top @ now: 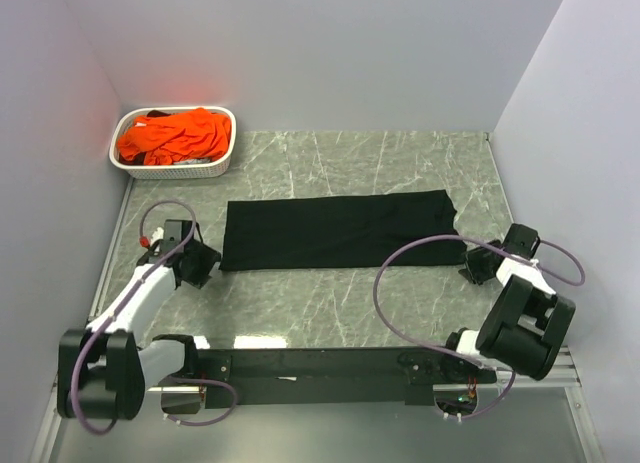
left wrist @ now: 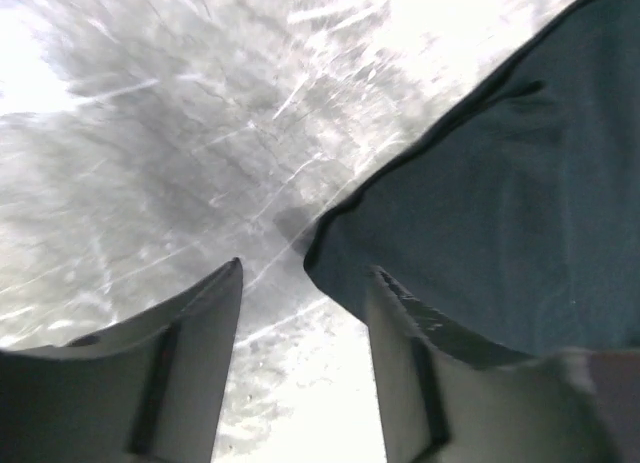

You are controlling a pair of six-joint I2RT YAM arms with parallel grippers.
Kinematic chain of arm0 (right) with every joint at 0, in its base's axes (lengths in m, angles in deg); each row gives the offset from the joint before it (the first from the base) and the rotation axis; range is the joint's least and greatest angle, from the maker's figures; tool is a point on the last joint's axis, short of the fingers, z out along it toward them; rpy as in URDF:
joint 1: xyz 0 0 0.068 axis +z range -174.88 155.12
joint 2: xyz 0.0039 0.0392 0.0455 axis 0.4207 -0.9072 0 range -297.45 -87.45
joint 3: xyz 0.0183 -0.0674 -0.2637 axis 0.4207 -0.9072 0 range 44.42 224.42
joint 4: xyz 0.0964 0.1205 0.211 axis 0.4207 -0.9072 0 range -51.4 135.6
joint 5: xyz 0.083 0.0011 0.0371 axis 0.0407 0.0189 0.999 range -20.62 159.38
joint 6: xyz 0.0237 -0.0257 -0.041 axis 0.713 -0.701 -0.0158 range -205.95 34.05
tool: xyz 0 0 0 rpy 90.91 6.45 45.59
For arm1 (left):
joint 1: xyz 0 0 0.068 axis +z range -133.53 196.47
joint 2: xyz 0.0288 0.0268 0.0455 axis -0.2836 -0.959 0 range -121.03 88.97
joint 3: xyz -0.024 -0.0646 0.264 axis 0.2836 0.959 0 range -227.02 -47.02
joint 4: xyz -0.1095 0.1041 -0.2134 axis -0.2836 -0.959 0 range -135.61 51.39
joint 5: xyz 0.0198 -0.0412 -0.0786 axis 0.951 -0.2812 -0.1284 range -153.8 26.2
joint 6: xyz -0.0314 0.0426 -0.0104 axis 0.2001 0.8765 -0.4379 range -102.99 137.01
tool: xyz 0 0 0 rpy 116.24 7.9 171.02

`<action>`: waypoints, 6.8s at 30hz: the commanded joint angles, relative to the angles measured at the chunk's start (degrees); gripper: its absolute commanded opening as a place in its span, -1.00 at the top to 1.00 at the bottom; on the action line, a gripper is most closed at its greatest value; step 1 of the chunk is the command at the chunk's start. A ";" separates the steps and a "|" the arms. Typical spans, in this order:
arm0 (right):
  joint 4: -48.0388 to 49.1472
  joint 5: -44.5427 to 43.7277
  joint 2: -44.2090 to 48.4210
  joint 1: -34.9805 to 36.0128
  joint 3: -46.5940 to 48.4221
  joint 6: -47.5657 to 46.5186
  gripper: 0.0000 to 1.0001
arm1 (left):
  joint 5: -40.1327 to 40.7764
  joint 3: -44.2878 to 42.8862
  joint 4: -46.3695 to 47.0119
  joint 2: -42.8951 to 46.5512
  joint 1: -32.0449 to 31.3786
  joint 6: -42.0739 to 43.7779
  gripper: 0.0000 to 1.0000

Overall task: Fold and stack the t-shirts
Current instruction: Fold the tshirt

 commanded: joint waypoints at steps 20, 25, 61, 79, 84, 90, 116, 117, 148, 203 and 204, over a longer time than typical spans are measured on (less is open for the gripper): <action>9.84 5.29 -2.97 13.85 3.98 -2.13 0.18 | -10.69 -22.34 7.19 -21.21 -3.12 14.00 0.17; 10.55 5.73 -7.73 9.20 0.99 -1.16 0.20 | -10.17 -21.73 8.51 -27.99 -3.12 12.68 0.24; -13.52 -35.57 -20.63 50.30 42.89 -5.91 0.11 | 10.93 -18.03 -0.19 -6.28 -2.33 28.24 -0.84; -30.94 -47.36 -43.76 56.56 64.36 -1.25 0.17 | 10.49 -18.56 -1.33 -5.84 -2.33 27.09 -0.79; -31.38 -48.24 -46.05 56.65 66.47 -2.03 0.25 | 10.14 -18.47 -1.33 -5.84 -2.33 27.09 -0.79; -31.47 -48.68 -47.72 56.73 68.14 -2.83 0.43 | 9.96 -18.39 -1.33 -6.02 -2.33 27.09 -0.78; -14.78 -47.80 -36.21 61.57 54.35 -15.04 0.68 | 9.61 -18.12 -0.98 -6.11 -2.33 27.36 -0.77; -14.33 -46.84 -35.77 61.40 53.82 -15.22 0.59 | 9.52 -18.12 -0.98 -6.19 -2.33 27.36 -0.77; -6.59 -13.62 -33.83 30.98 48.27 -25.50 0.22 | 8.03 -18.30 -0.28 -8.22 -2.33 28.15 -0.76; -0.98 1.06 -35.07 27.73 50.65 -29.28 1.00 | 7.94 -18.21 -0.19 -9.18 -2.42 28.50 -0.75; -0.36 1.50 -34.37 27.73 50.48 -29.55 1.00 | 8.03 -18.21 -0.19 -9.27 -2.42 28.50 -0.75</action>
